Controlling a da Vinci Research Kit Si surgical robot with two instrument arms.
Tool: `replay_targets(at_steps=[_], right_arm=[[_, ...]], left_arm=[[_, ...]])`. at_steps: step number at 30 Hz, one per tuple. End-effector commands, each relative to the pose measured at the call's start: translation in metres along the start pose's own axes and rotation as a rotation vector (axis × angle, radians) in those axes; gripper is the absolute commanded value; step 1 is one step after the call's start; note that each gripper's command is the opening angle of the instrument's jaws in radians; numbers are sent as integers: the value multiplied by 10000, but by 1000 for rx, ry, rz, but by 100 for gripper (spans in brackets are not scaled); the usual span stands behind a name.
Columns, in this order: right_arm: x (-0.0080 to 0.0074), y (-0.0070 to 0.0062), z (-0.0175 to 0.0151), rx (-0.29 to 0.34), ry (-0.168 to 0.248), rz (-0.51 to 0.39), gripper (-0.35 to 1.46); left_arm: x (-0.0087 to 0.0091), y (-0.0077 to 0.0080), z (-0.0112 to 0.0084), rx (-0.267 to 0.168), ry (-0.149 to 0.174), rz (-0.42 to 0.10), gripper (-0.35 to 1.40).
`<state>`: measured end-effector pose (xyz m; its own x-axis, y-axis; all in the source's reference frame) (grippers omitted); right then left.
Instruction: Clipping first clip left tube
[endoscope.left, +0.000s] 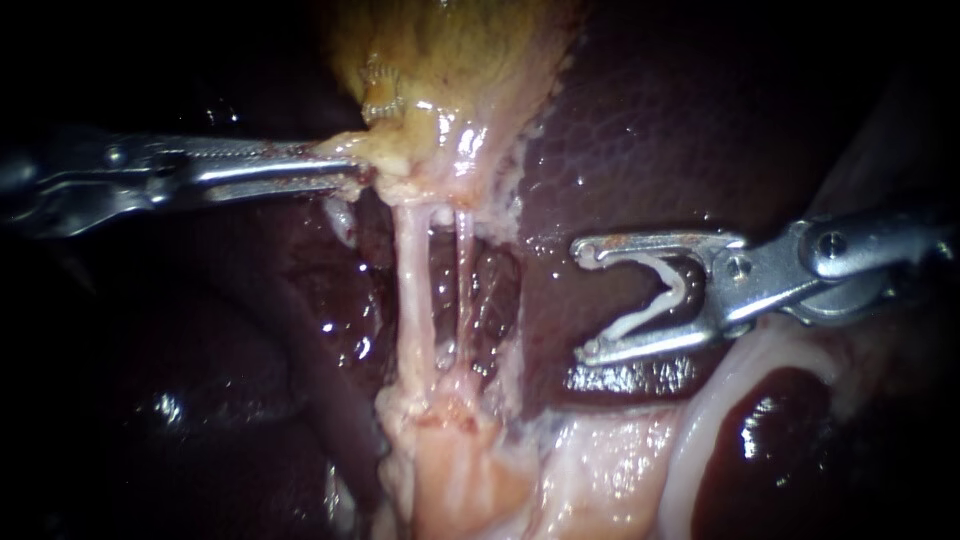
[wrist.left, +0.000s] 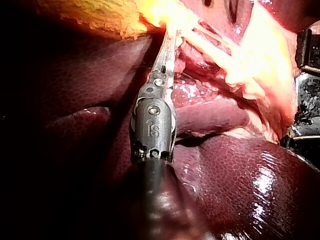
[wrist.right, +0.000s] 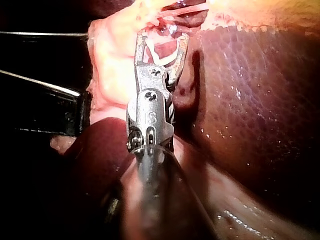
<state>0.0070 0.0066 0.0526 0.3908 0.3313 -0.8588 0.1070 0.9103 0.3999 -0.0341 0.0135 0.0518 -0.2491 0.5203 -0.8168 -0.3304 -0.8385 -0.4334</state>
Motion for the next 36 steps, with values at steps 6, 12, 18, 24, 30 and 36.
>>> replay_targets(at_steps=[6, 12, 18, 24, 30, 36], right_arm=[[-1, 0, 1, 0, 0, 0, 50], [-1, 0, 1, 0, 0, 0, 50], [4, -5, 6, 15, 3, 0, 50], [17, -26, 38, 53, 7, 3, 50], [28, -45, 84, 68, 7, 48, 50], [25, -49, 126, 59, 5, 66, 50]], left_arm=[[28, 6, -35, 3, 3, -14, -35], [56, 19, -75, 15, 37, -32, -35], [71, 32, -88, 17, 51, -24, -35], [72, 36, -87, 18, 51, -24, -35], [72, 37, -85, 18, 51, -23, -35], [72, 37, -85, 19, 51, -23, -35]])
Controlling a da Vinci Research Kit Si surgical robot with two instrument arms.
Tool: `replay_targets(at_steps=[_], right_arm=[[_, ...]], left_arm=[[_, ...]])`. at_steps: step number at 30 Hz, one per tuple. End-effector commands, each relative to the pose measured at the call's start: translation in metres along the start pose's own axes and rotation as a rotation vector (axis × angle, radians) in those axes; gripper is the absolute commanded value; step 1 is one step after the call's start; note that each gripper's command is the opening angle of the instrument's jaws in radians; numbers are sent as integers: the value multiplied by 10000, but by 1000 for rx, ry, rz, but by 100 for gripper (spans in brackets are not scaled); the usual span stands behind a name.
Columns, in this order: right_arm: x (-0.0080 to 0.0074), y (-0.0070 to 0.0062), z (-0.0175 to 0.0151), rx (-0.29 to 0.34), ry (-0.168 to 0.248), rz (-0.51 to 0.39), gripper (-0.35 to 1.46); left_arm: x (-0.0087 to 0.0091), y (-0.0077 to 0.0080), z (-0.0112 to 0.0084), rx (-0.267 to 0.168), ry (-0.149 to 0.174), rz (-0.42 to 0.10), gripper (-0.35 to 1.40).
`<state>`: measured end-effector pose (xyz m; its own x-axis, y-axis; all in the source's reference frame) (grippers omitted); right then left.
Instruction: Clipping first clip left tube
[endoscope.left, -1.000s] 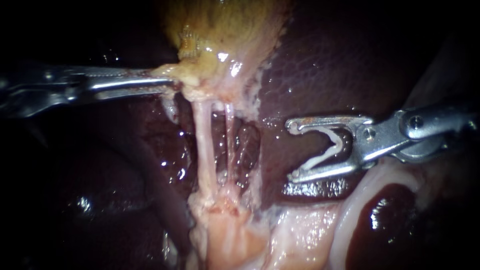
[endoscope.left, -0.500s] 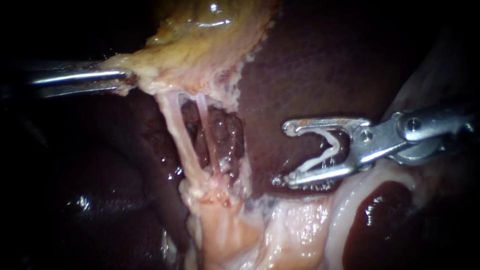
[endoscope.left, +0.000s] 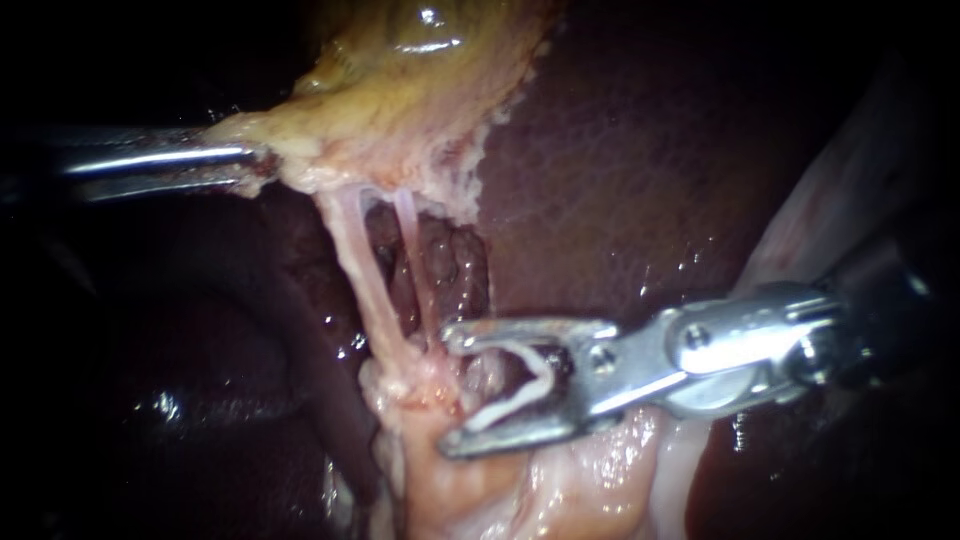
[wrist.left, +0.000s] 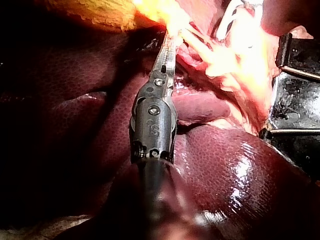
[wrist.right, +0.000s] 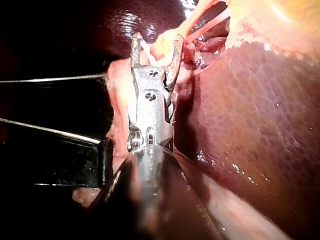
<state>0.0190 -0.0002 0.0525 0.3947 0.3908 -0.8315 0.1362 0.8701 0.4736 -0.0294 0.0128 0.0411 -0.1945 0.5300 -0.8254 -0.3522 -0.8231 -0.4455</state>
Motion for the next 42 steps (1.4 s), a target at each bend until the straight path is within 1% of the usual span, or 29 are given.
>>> replay_targets(at_steps=[1, 5, 9, 16, 22, 25, 30, 34, 38, 42], right_arm=[[-2, 1, 5, -1, 1, 6, 50], [-11, 6, 19, -8, -2, 7, 50], [-19, 15, 26, -16, 0, 8, 50], [-30, 34, 27, -34, 1, 13, 50], [-32, 47, 37, -44, 12, 17, 50], [-30, 50, 43, -49, 21, 18, 50], [-21, 50, 60, -32, 47, 37, 50], [-14, 47, 77, -17, 63, 46, 50], [-10, 43, 88, -6, 69, 54, 50], [-8, 37, 90, 20, 79, 62, 50]], left_arm=[[0, 0, 0, 0, 0, 0, -35], [0, 1, 0, 1, 0, 0, -35], [1, 3, 1, 2, 0, 0, -35], [3, 6, 2, 3, 0, 0, -35], [3, 7, 3, 3, 0, 1, -35], [4, 8, 3, 3, 0, 0, -35], [5, 10, 5, 4, 0, 0, -35], [5, 10, 5, 4, 0, 0, -35], [5, 10, 6, 5, 0, 1, -35], [4, 10, 6, 4, 0, 1, -35]])
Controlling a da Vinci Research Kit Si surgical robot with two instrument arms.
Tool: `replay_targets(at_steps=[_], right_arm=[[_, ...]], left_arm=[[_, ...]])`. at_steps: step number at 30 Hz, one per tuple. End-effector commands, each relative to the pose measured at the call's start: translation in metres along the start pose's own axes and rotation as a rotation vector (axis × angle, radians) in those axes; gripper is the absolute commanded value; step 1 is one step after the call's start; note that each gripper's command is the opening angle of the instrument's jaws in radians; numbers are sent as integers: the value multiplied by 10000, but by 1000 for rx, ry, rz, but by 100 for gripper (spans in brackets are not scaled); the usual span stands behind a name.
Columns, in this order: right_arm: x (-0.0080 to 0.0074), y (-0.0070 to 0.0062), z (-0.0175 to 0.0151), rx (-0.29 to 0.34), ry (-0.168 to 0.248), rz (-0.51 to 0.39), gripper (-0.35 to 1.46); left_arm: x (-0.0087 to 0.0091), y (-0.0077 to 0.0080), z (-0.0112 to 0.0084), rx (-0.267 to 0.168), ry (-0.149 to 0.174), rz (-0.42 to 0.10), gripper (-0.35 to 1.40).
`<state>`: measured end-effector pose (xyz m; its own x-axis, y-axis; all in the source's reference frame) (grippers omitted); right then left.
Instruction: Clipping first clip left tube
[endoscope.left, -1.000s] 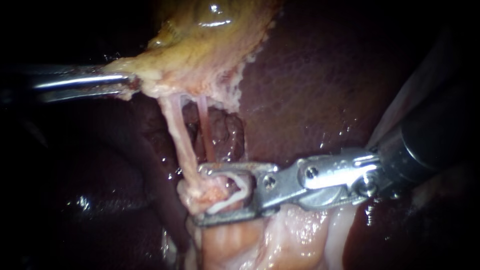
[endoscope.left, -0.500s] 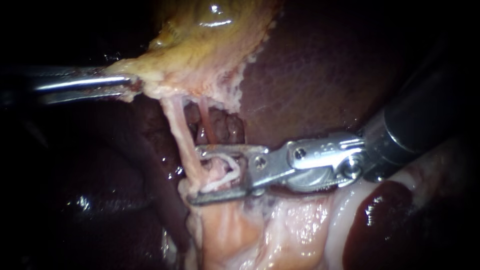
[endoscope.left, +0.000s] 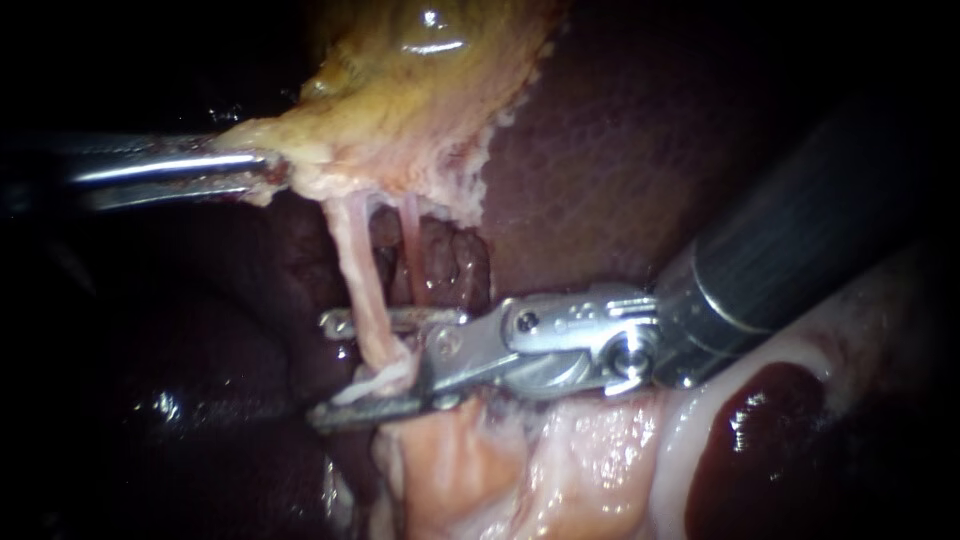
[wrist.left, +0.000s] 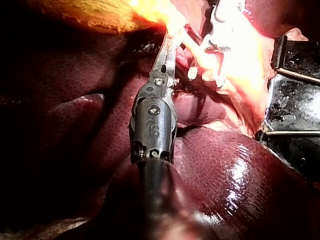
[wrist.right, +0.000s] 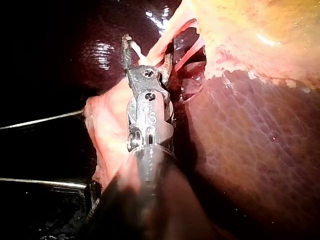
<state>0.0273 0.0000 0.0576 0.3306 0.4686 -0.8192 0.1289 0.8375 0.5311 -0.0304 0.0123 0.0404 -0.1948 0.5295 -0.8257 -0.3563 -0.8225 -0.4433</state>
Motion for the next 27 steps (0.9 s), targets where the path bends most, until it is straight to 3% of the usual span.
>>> replay_targets(at_steps=[1, 13, 27], right_arm=[[2, -2, -1, 8, 0, -3, 50], [21, -41, -3, 64, 18, 13, 48], [18, -40, -8, 49, 19, 71, 27]], left_arm=[[-1, 0, 0, 0, 0, 0, -35], [-1, -1, -2, -1, 0, 0, -35], [-1, -1, -2, -2, 0, 0, -35]])
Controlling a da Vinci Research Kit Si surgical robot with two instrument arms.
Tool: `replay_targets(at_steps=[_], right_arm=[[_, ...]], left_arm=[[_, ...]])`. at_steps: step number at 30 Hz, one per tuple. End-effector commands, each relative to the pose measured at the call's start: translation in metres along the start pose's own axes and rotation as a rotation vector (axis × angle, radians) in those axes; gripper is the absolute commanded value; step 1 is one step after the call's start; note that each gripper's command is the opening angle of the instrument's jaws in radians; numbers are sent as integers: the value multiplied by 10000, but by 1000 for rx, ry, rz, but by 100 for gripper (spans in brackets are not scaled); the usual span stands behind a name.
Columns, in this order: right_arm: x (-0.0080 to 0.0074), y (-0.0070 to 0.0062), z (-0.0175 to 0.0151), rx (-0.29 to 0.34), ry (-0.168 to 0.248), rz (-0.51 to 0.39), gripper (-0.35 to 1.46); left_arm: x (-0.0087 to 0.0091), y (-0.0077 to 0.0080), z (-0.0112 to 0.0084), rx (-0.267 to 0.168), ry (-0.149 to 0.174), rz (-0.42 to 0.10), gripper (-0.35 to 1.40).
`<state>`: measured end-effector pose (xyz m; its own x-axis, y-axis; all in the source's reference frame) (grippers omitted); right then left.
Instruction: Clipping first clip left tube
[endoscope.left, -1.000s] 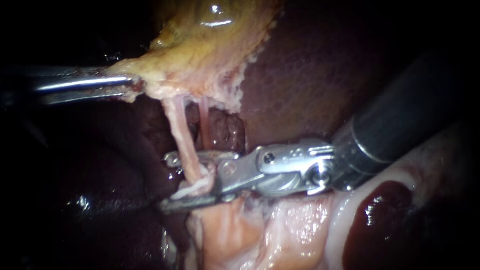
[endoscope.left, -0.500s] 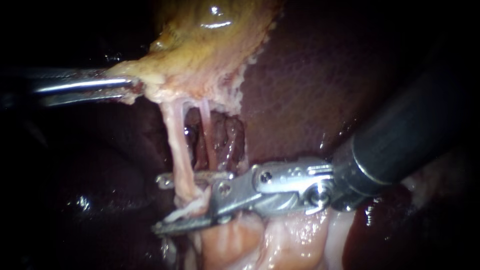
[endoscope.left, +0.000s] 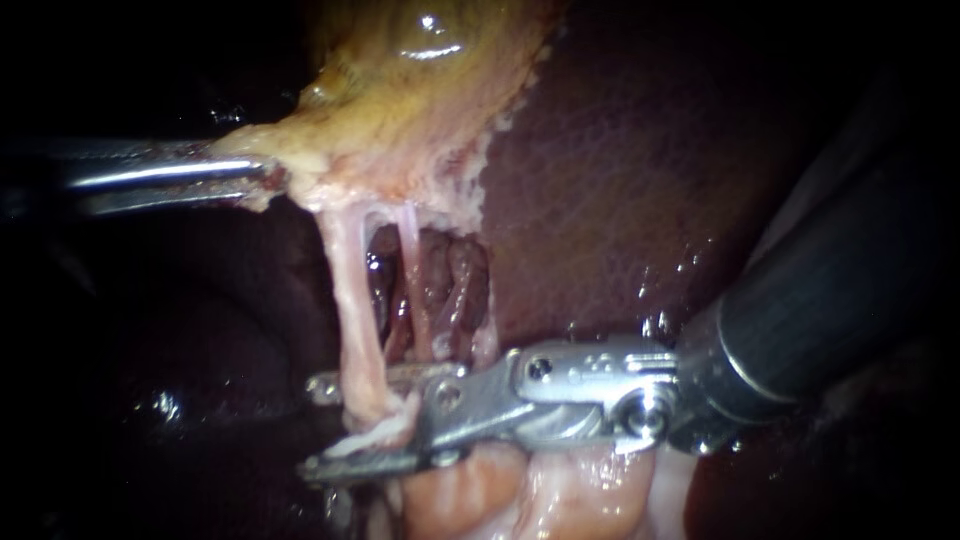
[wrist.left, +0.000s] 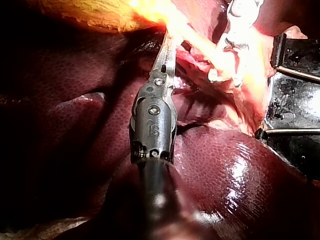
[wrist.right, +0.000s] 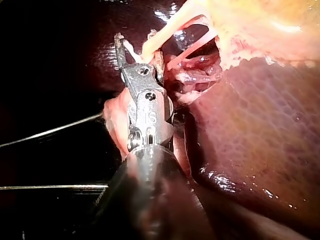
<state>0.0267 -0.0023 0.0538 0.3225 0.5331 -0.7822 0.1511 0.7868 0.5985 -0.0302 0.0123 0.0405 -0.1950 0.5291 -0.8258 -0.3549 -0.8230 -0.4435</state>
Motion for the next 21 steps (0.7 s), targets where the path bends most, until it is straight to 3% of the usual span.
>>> replay_targets(at_steps=[1, 21], right_arm=[[0, 0, 0, 0, 0, -1, 26], [-6, 5, -6, 2, -4, -2, -18]], left_arm=[[0, 0, 0, 0, 0, 0, -35], [0, -1, -1, -1, 0, 0, -35]])
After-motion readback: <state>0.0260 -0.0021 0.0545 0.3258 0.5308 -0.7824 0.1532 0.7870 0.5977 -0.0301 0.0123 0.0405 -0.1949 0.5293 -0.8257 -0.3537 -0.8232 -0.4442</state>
